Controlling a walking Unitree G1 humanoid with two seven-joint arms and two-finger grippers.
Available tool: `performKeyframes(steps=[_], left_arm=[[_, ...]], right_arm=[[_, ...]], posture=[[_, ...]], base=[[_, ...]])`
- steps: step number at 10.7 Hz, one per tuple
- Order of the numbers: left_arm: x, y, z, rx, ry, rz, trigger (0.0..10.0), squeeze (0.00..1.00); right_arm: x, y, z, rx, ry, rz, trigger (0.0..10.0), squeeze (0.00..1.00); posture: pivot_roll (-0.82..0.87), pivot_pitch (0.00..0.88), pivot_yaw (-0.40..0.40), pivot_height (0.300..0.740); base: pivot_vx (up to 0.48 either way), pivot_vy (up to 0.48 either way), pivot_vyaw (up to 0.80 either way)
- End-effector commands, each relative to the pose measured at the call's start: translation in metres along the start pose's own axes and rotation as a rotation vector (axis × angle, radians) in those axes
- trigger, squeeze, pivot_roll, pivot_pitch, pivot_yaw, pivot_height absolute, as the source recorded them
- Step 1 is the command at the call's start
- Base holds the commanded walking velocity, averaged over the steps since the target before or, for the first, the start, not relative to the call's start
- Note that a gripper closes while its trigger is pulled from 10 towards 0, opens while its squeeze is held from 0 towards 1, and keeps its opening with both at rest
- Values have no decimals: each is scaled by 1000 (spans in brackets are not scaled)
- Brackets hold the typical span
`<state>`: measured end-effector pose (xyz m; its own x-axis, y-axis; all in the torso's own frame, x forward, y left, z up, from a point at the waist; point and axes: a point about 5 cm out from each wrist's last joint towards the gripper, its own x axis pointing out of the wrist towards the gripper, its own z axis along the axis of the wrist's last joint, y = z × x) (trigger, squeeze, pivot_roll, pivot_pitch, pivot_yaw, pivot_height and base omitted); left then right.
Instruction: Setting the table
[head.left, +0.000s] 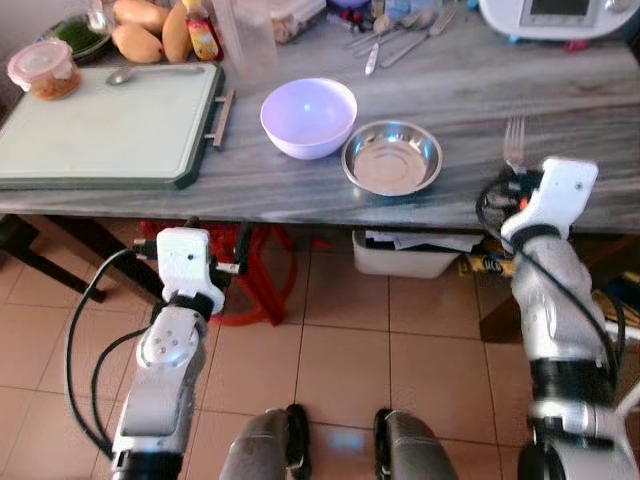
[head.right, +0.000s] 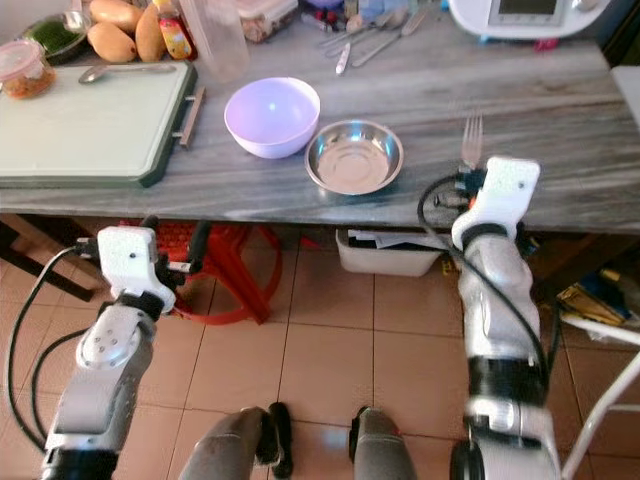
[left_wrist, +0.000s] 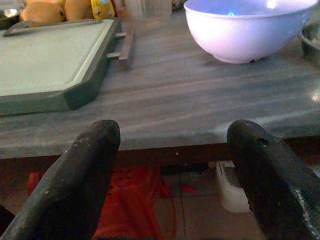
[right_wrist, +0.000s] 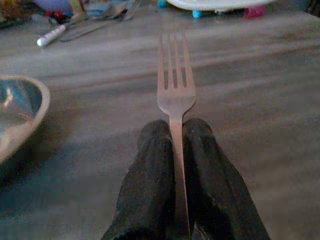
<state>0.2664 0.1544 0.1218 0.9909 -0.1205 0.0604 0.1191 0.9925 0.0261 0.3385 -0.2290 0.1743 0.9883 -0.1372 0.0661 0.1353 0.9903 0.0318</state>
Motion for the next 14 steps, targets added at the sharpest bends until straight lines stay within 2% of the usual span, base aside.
performKeyframes(steps=[1, 4, 7, 14], left_arm=[[-5, 5, -1, 13, 18, 8, 10000, 0], [-13, 6, 0, 15, 40, -9, 10000, 0], [-18, 2, 1, 2, 57, -38, 10000, 0], [-18, -2, 1, -13, 73, -62, 10000, 0]], right_arm=[[4, 4, 2, 8, 5, 17, 10000, 0], [18, 18, 6, 46, 24, 55, 10000, 0], [23, 31, 2, 115, 50, 68, 10000, 0], [33, 36, -3, 179, 105, 50, 10000, 0]], posture=[[28, 265, 112, 740], [50, 290, 118, 740], [59, 307, 129, 740], [56, 315, 124, 740]], base=[[0, 0, 0], [0, 0, 0], [0, 0, 0], [0, 0, 0]])
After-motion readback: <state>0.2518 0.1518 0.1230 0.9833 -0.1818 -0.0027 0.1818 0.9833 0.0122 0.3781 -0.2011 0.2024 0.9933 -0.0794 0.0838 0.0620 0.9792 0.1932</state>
